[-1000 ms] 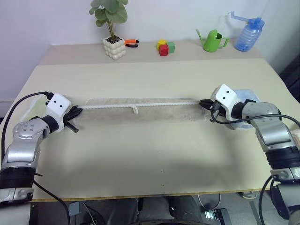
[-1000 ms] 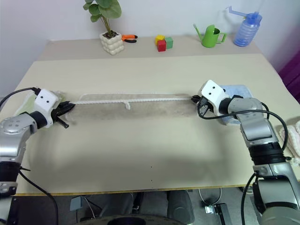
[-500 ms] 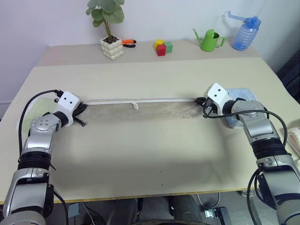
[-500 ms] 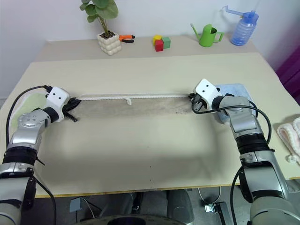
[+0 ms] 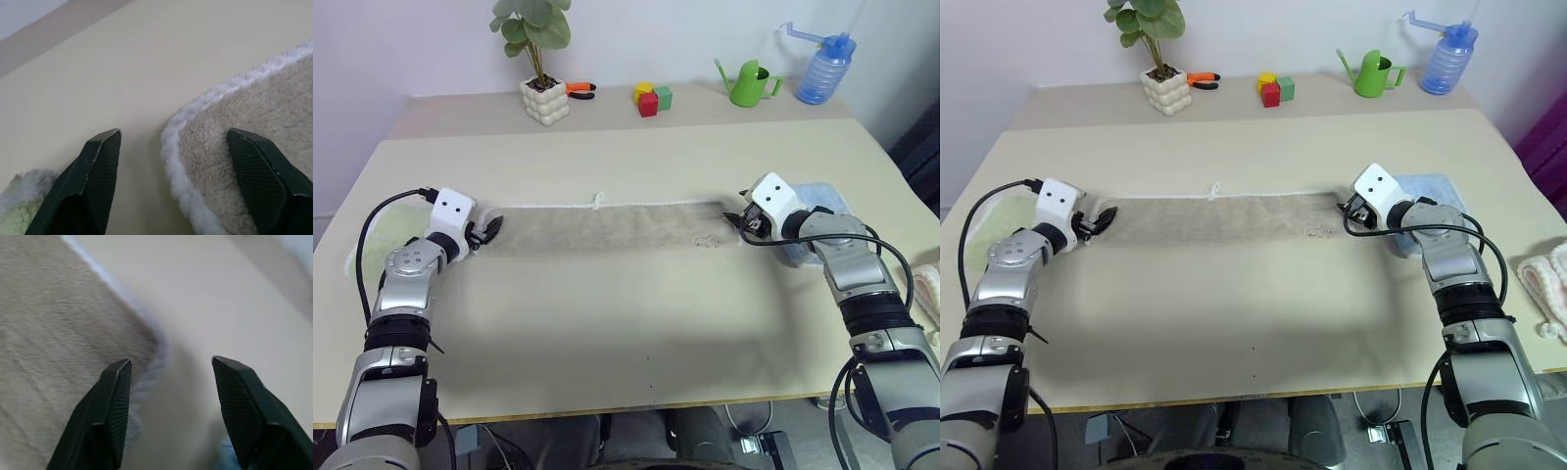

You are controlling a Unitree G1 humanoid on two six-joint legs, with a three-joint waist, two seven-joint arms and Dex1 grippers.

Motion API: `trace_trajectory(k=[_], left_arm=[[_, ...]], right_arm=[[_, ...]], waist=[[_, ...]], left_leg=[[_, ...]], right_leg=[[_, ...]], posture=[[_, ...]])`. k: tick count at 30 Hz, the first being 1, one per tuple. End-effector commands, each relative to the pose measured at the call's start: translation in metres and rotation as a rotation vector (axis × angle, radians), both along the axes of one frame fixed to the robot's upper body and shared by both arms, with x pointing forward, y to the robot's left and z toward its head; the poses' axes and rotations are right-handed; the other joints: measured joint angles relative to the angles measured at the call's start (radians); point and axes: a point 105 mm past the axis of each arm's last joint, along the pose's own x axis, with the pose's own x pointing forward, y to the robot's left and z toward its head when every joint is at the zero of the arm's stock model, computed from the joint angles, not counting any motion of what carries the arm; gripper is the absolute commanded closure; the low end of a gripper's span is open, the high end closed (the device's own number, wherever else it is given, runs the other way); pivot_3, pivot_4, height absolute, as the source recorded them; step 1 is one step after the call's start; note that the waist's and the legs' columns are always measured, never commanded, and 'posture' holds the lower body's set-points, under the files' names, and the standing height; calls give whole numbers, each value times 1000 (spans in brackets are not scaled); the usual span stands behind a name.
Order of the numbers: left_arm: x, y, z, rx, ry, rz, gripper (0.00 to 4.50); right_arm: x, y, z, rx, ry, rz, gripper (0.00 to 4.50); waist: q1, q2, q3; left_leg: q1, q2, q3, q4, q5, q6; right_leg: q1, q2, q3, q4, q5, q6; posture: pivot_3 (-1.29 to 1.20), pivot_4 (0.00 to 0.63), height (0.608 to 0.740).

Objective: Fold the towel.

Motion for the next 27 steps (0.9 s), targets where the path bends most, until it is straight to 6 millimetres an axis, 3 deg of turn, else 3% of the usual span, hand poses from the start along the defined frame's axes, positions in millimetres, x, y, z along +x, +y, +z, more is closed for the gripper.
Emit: trace_trajectory(k=[1,2,6,11,17,21,27], left_arm=[[2,0,34,-20,-135,-1,877],[0,-2,39,-33,-156,-10,877],[-13,-29,56,-52,-208,-139,877],[-43,-92,56,-85,-168,-408,877],[-92,-179,41,-155,-38,-773,877],[-102,-201,39,-201,-8,-842,877],[-97,-200,40,-213,-2,-830,877]], right_arm=[[-6,-7,31,49,-101,-12,1749],[-10,-8,35,90,-95,-6,1749],[-45,-3,37,269,-20,40,26],[-93,15,22,516,160,92,26],[-111,35,-13,804,341,-118,26],[-107,45,-30,917,419,-261,26],[-86,44,-35,1068,431,-438,26]], waist=[[1,0,0],[2,0,0],[3,0,0],[3,0,0],[3,1,-1],[4,1,-1],[3,2,-2]], left_leg=[[0,0,0,0,0,0],[0,0,0,0,0,0],[-2,0,-1,0,0,0],[-1,0,-1,1,-2,3],[2,1,-2,0,-4,6],[2,0,-1,0,-4,6],[2,0,-1,0,-4,6]], right_leg=[[0,0,0,0,0,0],[0,0,0,0,0,0],[0,0,0,-1,0,0],[1,0,1,-1,0,0],[3,0,1,0,0,0],[3,0,1,1,0,0],[2,1,1,1,0,0]], posture=[[0,150,732],[0,150,732],[0,150,732],[0,150,732],[0,150,732],[0,150,732],[0,150,732]])
